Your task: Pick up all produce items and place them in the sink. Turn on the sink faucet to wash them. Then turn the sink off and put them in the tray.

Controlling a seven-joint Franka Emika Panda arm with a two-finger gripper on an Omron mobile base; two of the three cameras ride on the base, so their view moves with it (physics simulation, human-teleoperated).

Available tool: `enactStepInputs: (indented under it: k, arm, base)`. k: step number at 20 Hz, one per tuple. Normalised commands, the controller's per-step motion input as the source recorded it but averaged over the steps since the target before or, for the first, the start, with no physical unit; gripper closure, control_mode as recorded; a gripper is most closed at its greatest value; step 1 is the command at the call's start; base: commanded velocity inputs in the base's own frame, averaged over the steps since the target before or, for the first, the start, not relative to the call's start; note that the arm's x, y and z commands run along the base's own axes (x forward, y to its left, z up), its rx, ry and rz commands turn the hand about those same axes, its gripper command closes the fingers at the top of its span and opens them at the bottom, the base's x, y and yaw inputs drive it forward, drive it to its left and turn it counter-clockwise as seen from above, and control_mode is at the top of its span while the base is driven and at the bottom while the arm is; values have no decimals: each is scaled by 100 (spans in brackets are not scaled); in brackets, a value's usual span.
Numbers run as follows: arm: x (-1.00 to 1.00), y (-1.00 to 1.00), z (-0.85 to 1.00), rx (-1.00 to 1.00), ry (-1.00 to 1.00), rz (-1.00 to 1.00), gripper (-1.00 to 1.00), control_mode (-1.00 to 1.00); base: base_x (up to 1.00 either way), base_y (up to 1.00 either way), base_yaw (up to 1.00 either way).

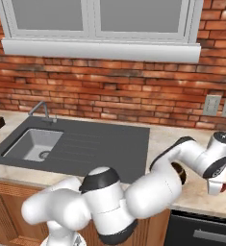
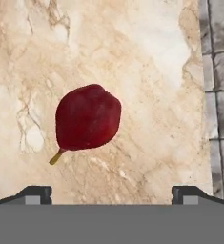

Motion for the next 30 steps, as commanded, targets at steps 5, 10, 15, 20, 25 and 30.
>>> enactStepInputs:
  k: [5,10,15,20,25,30]
  arm:
    - [14,-33,-36,0,0,-1,-100,-100]
    - [22,-22,-37,0,0,-3,-100,-100]
    - [32,-12,-36,0,0,-4,-100,-100]
    - [5,-7,-43,0,0,0,100,-100]
    - [-2,3,-14,0,0,0,100,-100]
    - [-17,61,2,-2,-12,7,100,-100]
  base:
    - [0,0,0]
    - [0,0,0]
    - [0,0,0]
    - [0,0,0]
    - [0,0,0]
    - [0,0,0]
